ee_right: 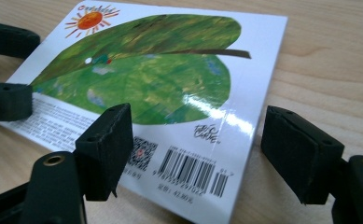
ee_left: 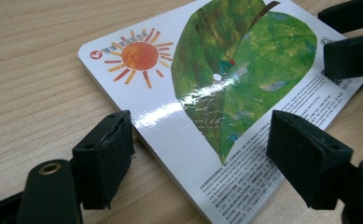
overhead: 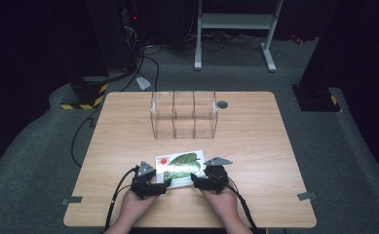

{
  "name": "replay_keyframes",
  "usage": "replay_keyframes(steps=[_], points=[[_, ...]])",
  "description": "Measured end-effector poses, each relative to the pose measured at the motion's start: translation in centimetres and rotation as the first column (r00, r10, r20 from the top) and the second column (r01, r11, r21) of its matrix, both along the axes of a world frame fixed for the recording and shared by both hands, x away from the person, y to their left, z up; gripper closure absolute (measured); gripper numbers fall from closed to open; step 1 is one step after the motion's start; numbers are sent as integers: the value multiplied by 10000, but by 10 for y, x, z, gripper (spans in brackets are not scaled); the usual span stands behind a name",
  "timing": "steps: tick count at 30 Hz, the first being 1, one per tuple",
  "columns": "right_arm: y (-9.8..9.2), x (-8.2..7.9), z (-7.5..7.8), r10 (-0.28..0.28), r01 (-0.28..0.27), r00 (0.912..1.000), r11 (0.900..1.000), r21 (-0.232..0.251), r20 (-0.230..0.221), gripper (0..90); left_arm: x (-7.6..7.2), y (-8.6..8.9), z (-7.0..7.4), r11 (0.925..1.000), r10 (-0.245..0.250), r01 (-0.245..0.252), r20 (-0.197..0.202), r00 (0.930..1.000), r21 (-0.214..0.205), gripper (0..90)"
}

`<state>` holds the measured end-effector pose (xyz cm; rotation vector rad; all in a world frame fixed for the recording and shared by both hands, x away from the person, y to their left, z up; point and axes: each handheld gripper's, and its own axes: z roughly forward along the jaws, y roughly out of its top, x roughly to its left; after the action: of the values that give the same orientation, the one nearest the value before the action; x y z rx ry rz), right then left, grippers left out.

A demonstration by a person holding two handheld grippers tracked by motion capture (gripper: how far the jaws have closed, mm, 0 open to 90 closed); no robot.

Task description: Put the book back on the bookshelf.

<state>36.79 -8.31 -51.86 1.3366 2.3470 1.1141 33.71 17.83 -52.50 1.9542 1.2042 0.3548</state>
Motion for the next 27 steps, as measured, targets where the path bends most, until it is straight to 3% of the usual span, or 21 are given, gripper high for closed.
replay_keyframes(steps=[8,17,21,27], points=[[-7,-17,1,43,-42,10000,9999,-128,37,241,-4,-6,1,9996,-254,254,4,9997,76,234],[-21,-51,1,43,-24,9996,9978,-659,282,253,-11,-17,1,9978,-666,666,52,9978,67,248],[-25,-54,1,22,-14,9998,9991,-422,212,261,-11,-19,1,9980,-634,634,57,9980,45,249],[-28,-55,0,196,-186,9996,9987,-471,216,265,-14,-19,2,9991,-412,410,-155,9990,-88,288]])
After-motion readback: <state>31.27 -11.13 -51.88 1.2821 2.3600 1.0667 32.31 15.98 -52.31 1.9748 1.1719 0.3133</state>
